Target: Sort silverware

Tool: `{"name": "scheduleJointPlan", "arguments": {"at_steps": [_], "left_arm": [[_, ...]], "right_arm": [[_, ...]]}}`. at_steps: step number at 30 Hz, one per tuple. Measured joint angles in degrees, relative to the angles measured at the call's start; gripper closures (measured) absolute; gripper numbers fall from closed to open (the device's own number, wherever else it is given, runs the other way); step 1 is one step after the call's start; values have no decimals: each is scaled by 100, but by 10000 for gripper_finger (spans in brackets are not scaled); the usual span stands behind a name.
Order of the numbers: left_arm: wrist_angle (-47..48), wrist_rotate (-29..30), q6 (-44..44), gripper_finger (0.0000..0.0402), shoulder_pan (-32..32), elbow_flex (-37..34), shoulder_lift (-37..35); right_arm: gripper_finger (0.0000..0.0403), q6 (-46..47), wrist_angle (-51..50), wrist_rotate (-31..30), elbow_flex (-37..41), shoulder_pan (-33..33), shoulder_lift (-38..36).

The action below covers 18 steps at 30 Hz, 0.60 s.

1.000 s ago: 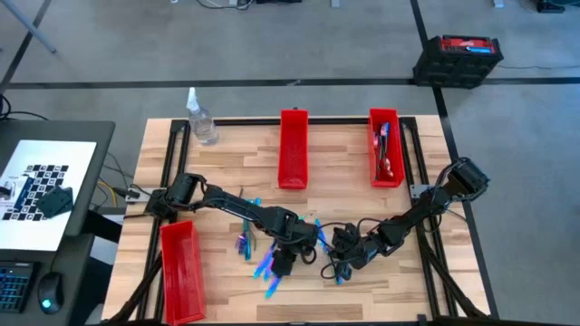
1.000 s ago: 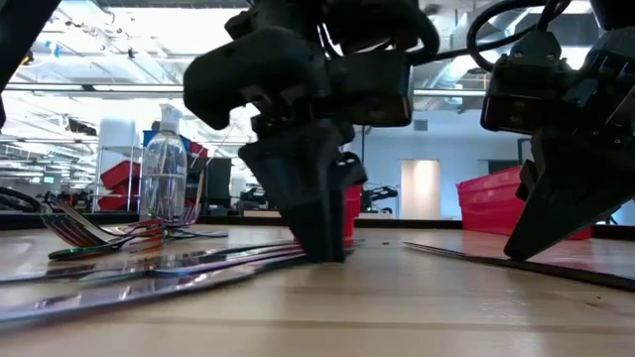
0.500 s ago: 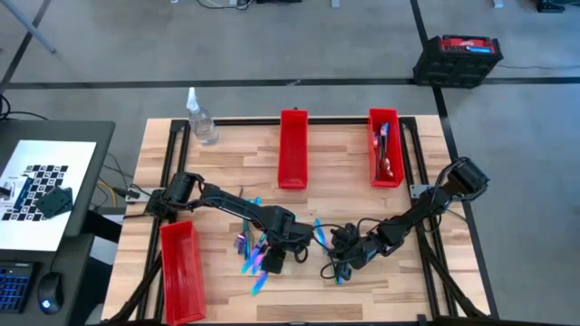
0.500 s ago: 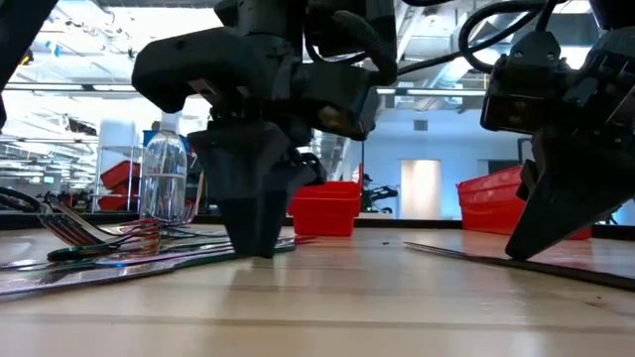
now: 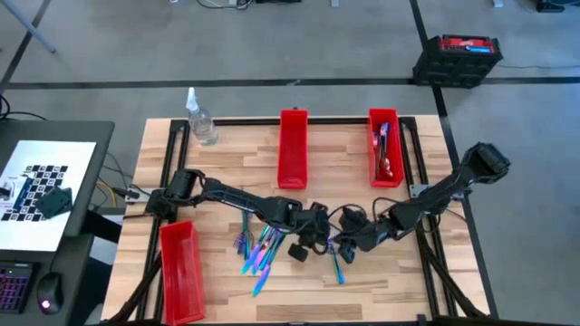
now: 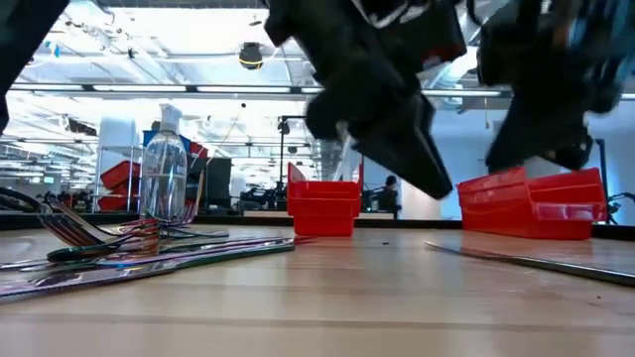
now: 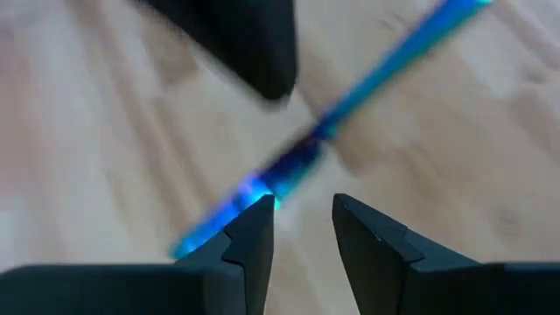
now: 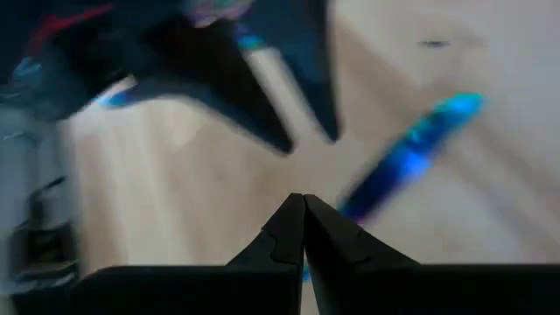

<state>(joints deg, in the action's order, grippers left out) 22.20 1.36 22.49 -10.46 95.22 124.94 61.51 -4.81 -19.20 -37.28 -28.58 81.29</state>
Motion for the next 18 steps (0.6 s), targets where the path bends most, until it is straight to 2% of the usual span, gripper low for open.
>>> {"name": "scheduleJointPlan", "arguments": {"at_steps": [2,6,12,18], "left_arm": [[-96,-5,270,292,70,0,160],[-108,8,777,292,120,-4,378],[-231,26,1221,292,135,-2,379],[-95,44,1229,292,220,0,379]], "right_arm": [[403,329,-245,-9,78,75,78],[403,921,6,118,229,123,369],[403,1005,1056,235,232,227,931],[403,1092,1156,246,223,340,1339]]}}
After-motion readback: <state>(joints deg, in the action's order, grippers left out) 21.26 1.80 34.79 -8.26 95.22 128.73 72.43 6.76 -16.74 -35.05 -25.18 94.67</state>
